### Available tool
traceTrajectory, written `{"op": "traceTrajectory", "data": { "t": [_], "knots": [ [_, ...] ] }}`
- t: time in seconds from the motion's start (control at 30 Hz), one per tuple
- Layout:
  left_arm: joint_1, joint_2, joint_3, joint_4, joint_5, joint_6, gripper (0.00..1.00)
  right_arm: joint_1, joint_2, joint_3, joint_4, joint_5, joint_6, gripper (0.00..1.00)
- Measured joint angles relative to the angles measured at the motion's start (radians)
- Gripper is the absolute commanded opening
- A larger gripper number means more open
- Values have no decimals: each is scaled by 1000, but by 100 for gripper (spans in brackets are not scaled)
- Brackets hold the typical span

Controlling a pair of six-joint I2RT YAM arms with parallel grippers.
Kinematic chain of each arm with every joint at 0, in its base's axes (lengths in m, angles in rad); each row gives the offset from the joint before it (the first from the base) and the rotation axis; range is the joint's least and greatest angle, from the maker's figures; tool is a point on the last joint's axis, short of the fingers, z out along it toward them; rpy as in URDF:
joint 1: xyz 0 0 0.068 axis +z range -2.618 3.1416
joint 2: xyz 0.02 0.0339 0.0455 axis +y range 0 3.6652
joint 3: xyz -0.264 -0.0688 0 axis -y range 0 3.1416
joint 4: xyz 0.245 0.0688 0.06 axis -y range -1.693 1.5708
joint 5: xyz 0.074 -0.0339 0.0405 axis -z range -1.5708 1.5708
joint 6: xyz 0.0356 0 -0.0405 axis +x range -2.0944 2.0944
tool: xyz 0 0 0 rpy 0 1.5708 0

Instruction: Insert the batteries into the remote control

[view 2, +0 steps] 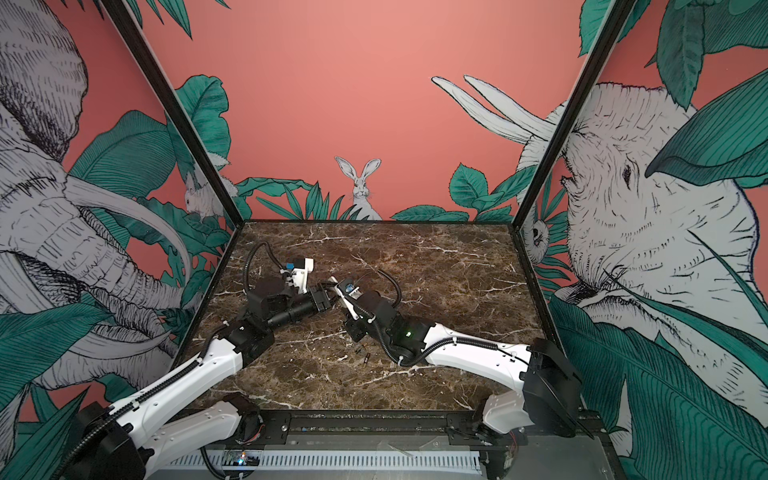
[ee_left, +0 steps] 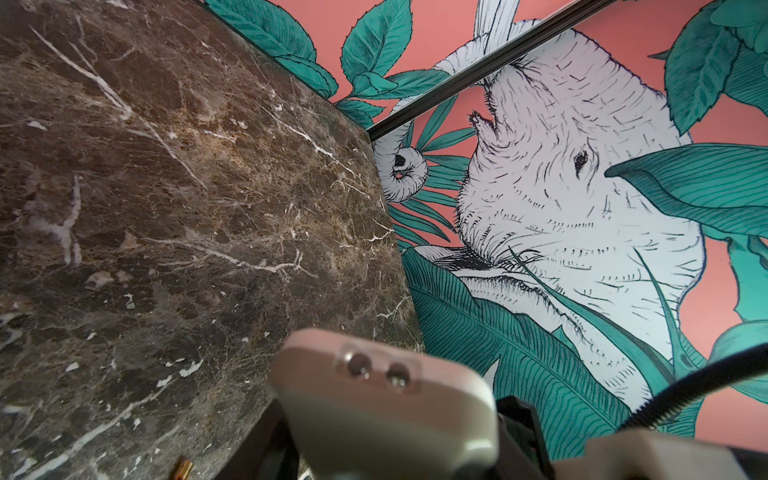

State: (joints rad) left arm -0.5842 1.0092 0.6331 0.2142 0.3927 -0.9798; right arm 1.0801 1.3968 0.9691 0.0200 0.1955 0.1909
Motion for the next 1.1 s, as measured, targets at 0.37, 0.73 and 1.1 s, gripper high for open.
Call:
{"op": "traceTrajectory", "data": {
  "t": [0.37,0.73,1.1],
  "knots": [
    [-4,6,16,-29,40,121,80,-76,-147,-136,24,-77,67,7],
    [-4,-47,83,3,234,310,84,-137,-293,-198,92,-417,163,5],
    [-4,-51,88,220,394,285,78,-137,-382,-265,236,-618,267,5]
  ]
}}
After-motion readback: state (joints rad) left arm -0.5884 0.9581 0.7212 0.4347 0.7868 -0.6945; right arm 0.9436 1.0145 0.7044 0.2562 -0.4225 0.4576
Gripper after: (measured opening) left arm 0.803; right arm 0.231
